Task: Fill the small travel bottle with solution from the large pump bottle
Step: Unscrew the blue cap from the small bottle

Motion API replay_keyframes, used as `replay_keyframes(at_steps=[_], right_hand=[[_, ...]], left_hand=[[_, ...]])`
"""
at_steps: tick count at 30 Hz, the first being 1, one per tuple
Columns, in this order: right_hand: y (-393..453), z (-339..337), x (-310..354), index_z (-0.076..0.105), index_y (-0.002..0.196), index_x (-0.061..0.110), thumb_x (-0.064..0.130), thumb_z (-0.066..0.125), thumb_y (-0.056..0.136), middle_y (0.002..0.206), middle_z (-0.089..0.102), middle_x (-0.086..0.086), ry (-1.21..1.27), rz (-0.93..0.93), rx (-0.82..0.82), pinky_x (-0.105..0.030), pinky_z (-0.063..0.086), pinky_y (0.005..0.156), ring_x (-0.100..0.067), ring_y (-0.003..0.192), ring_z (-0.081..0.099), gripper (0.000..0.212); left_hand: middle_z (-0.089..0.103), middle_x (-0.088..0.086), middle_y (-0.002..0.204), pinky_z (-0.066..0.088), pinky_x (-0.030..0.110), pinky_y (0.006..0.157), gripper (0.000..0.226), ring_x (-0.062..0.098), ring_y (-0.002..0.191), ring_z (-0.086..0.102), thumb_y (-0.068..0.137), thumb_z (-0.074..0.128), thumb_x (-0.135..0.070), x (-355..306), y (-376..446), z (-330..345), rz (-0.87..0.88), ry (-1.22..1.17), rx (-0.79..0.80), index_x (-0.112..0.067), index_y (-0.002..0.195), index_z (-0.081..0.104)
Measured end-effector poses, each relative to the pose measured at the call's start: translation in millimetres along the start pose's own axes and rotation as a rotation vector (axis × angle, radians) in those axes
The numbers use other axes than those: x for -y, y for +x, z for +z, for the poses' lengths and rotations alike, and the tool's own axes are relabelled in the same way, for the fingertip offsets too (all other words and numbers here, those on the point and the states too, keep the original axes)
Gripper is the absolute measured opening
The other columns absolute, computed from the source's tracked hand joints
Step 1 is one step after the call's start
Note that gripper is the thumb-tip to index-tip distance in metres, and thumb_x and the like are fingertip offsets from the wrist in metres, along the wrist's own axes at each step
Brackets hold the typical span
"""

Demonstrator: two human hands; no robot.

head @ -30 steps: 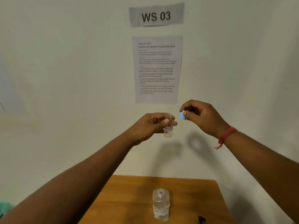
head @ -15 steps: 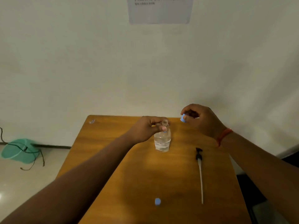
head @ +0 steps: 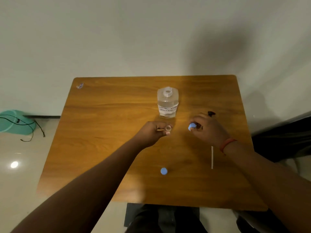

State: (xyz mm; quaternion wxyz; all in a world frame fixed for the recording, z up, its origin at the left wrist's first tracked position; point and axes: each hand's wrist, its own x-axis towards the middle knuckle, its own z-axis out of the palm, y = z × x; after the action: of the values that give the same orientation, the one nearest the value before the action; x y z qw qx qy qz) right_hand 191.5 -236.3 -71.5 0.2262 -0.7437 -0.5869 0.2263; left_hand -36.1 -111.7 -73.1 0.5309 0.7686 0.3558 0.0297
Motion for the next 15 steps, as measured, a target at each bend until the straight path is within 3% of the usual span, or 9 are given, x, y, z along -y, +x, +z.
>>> replay_keyframes(at_steps=[3,6,10,15], right_hand=[[-10.0,22.8,-18.3,0.068,0.106,0.02,0.021,0.064,0.087,0.107,0.059,0.006,-0.058,0.035,0.036,-0.032,0.048,0.072,-0.013,0.088,0.057,0.019],[-18.3,39.7,-33.8,0.066,0.108,0.023,0.023,0.062,0.089,0.108,0.057,0.005,-0.113,0.077,0.085,-0.031,0.047,0.069,-0.014,0.088,0.056,0.02],[-25.8,51.2,-44.6,0.065,0.11,0.022,0.024,0.058,0.091,0.109,0.055,0.003,-0.158,0.112,0.117,-0.034,0.048,0.07,-0.018,0.091,0.057,0.021],[-30.0,57.8,-50.4,0.064,0.113,0.019,0.023,0.057,0.092,0.112,0.055,0.001,-0.168,0.135,0.15,-0.039,0.051,0.077,-0.019,0.097,0.056,0.022]], left_hand=[[0.07,-0.001,0.127,0.048,0.018,0.1,0.025,0.007,0.117,0.061,0.092,0.071,-0.007,14.1,3.0,16.2,-0.034,0.008,0.0,-0.009,0.117,0.074],[0.069,0.001,0.126,0.048,0.009,0.091,0.029,0.009,0.117,0.061,0.093,0.069,-0.004,26.4,5.4,27.1,-0.072,0.015,0.004,-0.009,0.122,0.072],[0.068,0.002,0.13,0.049,0.033,0.105,0.031,0.011,0.12,0.06,0.095,0.069,-0.011,36.1,8.6,36.1,-0.131,0.024,-0.002,-0.02,0.124,0.071],[0.066,0.005,0.133,0.048,0.037,0.106,0.033,0.016,0.125,0.058,0.096,0.068,-0.013,39.6,10.5,41.0,-0.154,0.057,0.013,-0.024,0.127,0.069]])
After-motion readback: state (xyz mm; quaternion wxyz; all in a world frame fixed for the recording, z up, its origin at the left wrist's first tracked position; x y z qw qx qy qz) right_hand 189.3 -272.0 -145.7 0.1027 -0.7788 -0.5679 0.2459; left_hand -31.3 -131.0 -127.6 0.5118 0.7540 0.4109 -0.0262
